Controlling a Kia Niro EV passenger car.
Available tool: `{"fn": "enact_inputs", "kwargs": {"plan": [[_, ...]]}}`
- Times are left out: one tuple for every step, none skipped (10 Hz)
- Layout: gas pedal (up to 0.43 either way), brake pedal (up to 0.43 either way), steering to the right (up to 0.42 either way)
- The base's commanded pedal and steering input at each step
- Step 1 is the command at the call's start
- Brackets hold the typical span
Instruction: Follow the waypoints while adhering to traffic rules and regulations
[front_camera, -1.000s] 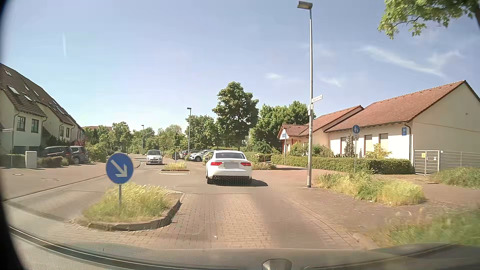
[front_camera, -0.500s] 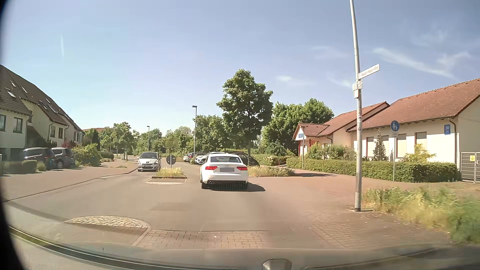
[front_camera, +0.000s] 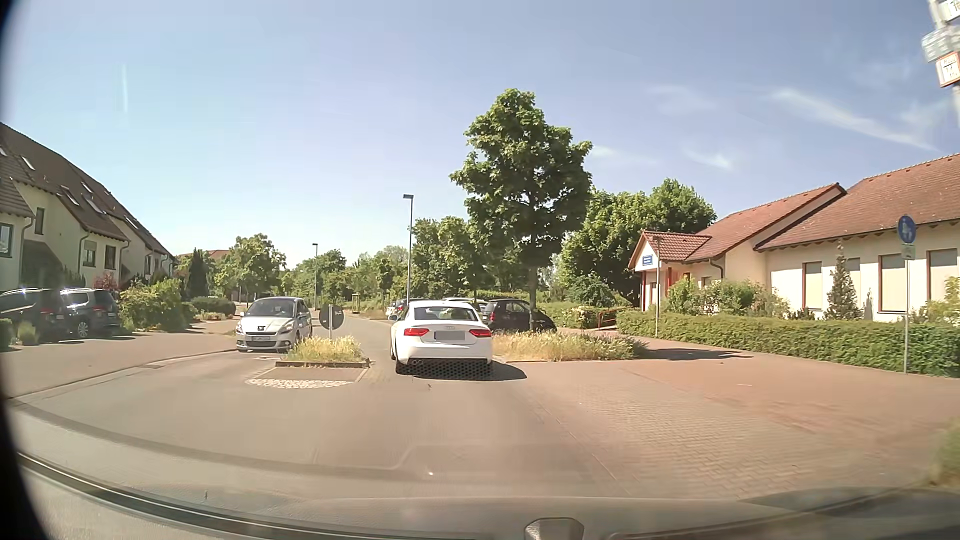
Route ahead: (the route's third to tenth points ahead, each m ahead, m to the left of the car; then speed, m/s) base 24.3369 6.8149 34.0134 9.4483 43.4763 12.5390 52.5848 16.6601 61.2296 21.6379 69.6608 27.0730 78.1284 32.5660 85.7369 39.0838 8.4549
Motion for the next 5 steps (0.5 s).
{"fn": "enact_inputs", "kwargs": {"plan": [[0.000,0.159,-0.069],[0.000,0.159,-0.070],[0.000,0.159,-0.069],[0.000,0.159,-0.067],[0.000,0.146,-0.065]]}}
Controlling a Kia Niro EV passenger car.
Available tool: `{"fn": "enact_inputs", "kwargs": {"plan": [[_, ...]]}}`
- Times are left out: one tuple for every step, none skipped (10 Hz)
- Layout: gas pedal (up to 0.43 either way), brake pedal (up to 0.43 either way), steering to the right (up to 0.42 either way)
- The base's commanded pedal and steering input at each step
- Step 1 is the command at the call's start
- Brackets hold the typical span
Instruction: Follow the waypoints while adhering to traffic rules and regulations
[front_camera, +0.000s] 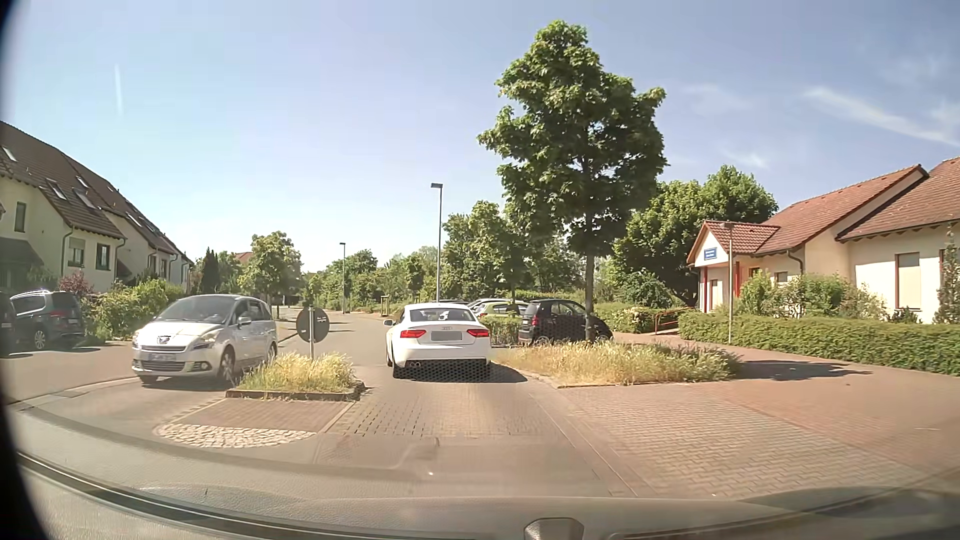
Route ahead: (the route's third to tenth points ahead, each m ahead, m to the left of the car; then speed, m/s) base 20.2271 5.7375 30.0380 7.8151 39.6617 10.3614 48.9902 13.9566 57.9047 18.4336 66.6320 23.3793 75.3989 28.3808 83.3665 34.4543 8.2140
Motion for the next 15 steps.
{"fn": "enact_inputs", "kwargs": {"plan": [[0.000,0.055,-0.065],[0.000,0.030,-0.065],[0.000,0.030,-0.067],[0.000,0.030,-0.071],[0.000,0.030,-0.074],[0.000,0.030,-0.074],[0.000,0.030,-0.075],[0.000,0.030,-0.075],[0.000,0.030,-0.076],[0.000,0.030,-0.075],[0.000,0.030,-0.071],[0.000,0.030,-0.069],[0.000,0.030,-0.064],[0.000,0.030,-0.058],[0.000,0.030,-0.048]]}}
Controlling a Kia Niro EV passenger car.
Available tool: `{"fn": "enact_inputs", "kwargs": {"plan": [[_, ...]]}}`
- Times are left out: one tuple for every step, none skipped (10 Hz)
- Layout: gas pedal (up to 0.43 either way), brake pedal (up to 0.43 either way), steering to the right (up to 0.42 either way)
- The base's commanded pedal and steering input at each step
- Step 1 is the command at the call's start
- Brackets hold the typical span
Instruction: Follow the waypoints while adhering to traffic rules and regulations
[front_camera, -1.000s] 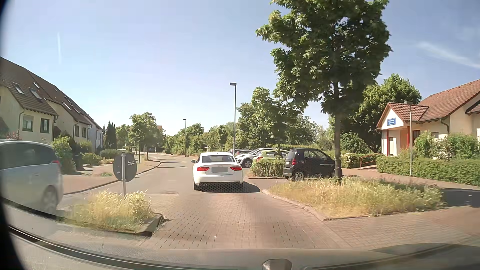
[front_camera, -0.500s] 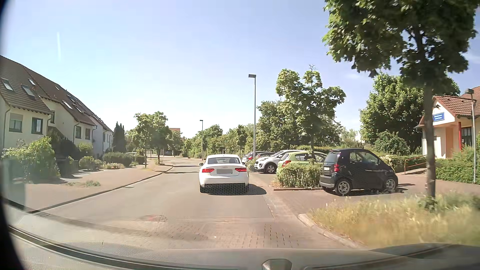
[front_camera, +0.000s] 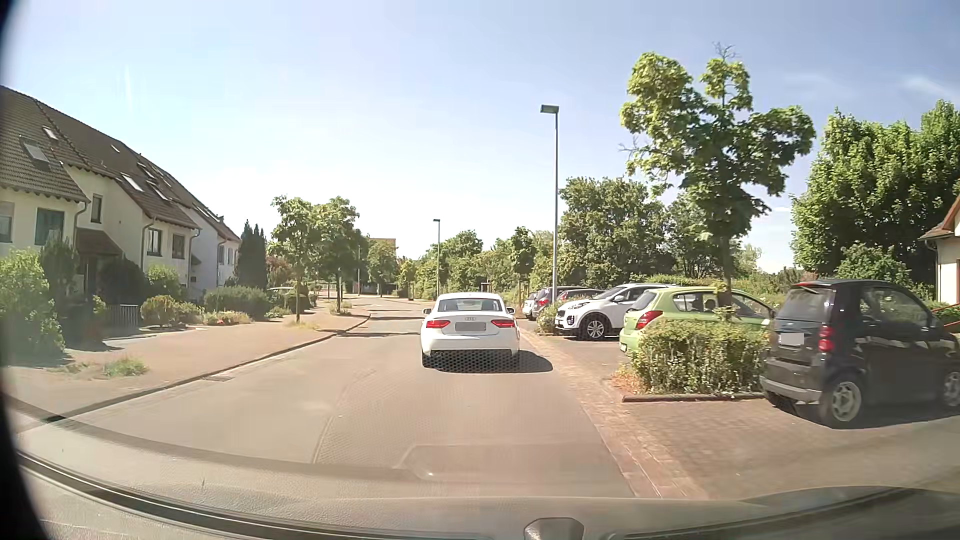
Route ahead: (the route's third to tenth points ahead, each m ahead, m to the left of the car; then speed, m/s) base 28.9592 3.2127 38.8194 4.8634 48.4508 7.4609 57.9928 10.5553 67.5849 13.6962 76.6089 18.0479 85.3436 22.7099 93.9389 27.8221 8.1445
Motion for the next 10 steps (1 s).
{"fn": "enact_inputs", "kwargs": {"plan": [[0.000,0.030,-0.037],[0.000,0.030,-0.024],[0.000,0.030,-0.020],[0.000,0.030,-0.019],[0.008,0.030,-0.016],[0.008,0.030,-0.011],[0.008,0.030,-0.010],[0.008,0.030,-0.010],[0.028,0.030,-0.010],[0.039,0.030,-0.010]]}}
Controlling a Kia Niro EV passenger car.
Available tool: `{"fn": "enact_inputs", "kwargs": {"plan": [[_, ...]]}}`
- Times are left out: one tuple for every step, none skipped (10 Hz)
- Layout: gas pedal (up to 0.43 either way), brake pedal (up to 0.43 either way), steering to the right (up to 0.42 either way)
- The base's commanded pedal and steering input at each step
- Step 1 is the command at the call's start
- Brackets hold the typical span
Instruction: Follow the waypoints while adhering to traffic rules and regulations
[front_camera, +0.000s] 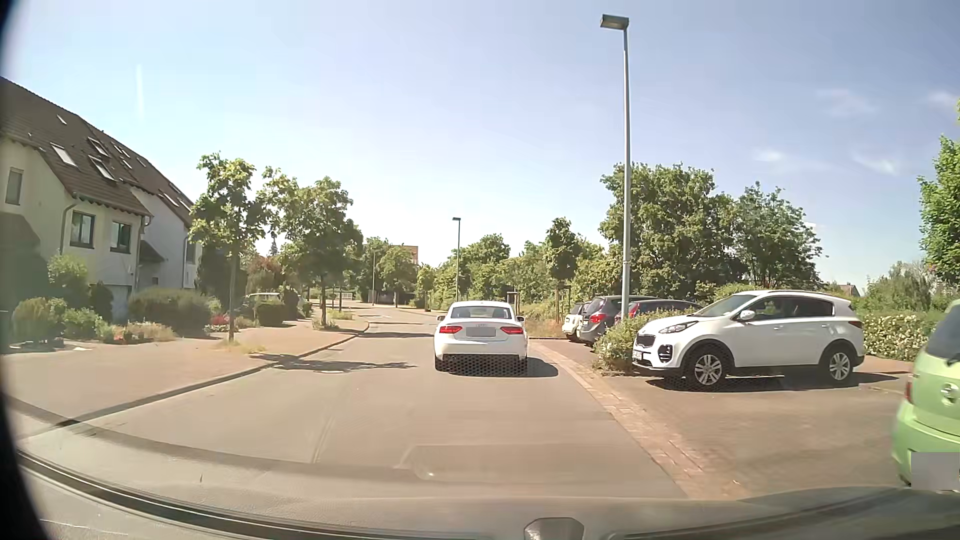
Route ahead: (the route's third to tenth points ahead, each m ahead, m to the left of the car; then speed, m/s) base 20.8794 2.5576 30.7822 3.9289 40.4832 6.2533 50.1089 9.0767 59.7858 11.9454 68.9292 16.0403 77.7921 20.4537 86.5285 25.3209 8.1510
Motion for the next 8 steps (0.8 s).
{"fn": "enact_inputs", "kwargs": {"plan": [[0.039,0.030,-0.010],[0.047,0.030,-0.010],[0.047,0.030,-0.010],[0.059,0.030,-0.010],[0.067,0.030,-0.010],[0.067,0.030,-0.011],[0.067,0.030,-0.011],[0.079,0.030,-0.012]]}}
